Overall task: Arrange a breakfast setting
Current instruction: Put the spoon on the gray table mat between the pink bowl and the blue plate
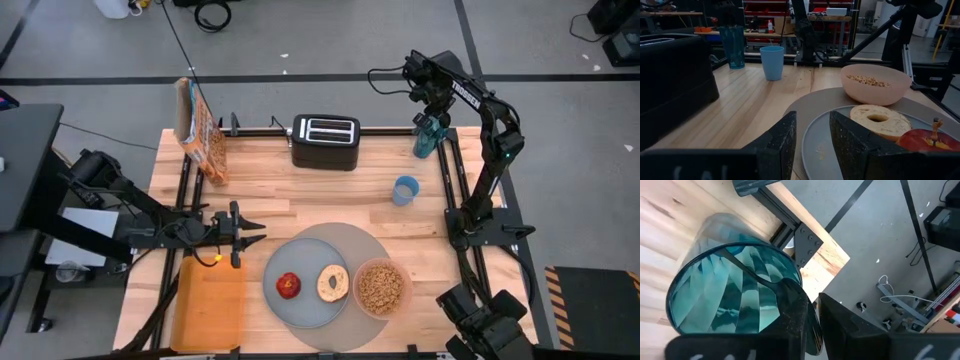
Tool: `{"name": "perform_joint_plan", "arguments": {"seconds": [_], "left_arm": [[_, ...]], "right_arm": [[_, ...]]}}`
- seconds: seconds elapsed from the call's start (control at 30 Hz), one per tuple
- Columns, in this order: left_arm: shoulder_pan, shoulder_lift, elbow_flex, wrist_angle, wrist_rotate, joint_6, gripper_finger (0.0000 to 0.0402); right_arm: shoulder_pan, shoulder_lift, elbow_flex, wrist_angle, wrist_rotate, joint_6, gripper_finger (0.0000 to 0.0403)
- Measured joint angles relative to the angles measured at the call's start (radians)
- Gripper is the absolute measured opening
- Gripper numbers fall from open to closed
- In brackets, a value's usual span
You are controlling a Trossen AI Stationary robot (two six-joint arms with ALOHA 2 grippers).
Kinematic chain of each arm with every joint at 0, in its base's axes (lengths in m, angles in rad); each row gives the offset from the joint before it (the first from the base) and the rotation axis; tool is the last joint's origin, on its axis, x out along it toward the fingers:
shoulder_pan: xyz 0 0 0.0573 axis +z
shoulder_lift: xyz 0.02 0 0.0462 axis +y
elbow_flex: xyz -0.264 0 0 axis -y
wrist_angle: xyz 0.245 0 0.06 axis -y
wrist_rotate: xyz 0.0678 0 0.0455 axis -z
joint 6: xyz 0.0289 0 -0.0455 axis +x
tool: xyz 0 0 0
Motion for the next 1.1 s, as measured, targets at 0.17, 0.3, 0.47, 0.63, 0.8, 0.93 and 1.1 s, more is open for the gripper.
{"name": "perform_joint_plan", "arguments": {"seconds": [0.17,0.3,0.47,0.63,0.8,0.93,1.1], "left_arm": [[0.000,0.000,0.000,0.000,0.000,-0.002,0.0125],[0.000,0.000,0.000,0.000,0.000,-0.003,0.0125],[0.000,0.000,0.000,0.000,0.000,-0.012,0.0125],[0.000,0.000,0.000,0.000,0.000,-0.014,0.0125],[0.000,0.000,0.000,0.000,0.000,-0.013,0.0125],[0.000,0.000,0.000,0.000,0.000,-0.013,0.0125],[0.000,0.000,0.000,0.000,0.000,-0.013,0.0125]], "right_arm": [[0.023,0.000,0.000,-0.034,0.011,-0.007,0.0042],[0.037,0.000,0.000,-0.034,0.026,-0.001,0.0040],[0.047,0.000,0.000,-0.034,0.009,0.015,0.0035],[0.049,0.000,0.001,-0.040,-0.007,0.025,0.0017],[0.050,-0.002,0.002,-0.040,-0.010,0.026,0.0007],[0.050,-0.002,0.002,-0.039,-0.012,0.030,0.0007],[0.055,-0.002,0.002,-0.036,-0.005,0.052,0.0006]]}}
